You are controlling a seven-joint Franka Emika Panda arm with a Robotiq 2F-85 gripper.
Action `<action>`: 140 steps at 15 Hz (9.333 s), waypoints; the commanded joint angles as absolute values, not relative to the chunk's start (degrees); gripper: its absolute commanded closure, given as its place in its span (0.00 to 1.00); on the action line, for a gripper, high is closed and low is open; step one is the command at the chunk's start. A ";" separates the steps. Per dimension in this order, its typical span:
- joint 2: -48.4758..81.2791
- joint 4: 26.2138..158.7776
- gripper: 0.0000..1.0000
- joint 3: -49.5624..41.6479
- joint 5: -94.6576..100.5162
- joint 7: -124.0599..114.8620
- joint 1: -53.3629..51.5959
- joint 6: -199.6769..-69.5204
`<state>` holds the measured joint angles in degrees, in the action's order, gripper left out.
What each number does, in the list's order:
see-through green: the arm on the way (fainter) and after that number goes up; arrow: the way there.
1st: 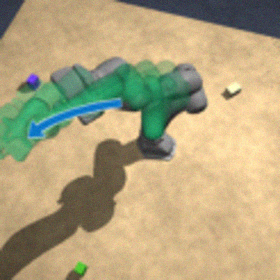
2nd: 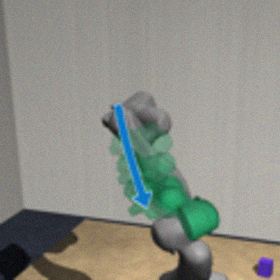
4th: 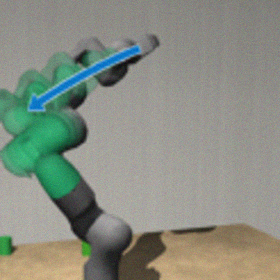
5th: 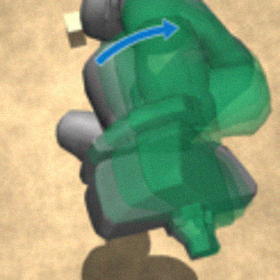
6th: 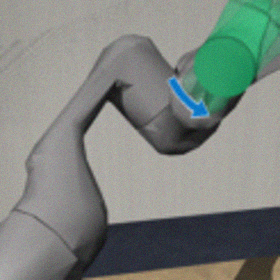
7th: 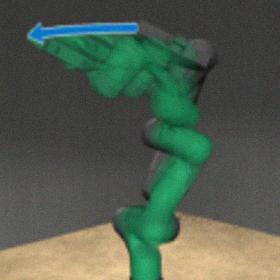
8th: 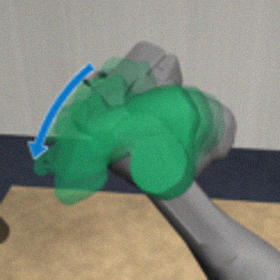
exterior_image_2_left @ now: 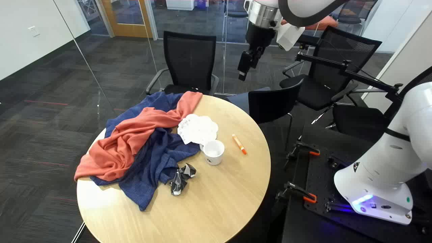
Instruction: Move the white mug to the left
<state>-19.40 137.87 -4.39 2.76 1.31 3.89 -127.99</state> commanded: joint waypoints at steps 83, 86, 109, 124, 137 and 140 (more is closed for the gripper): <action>38.69 125.28 0.80 -8.19 -0.75 -15.24 -7.22 -166.72; 38.76 124.80 1.00 -8.01 -0.75 -15.08 -7.28 -166.12; 30.38 131.87 0.97 7.61 0.41 3.46 -3.90 -159.02; 37.22 124.58 0.97 11.66 2.25 7.81 -6.01 -165.00; 37.89 123.76 0.39 10.30 4.13 7.02 -7.30 -167.05; 35.85 125.41 0.17 10.74 3.88 6.73 -6.94 -168.12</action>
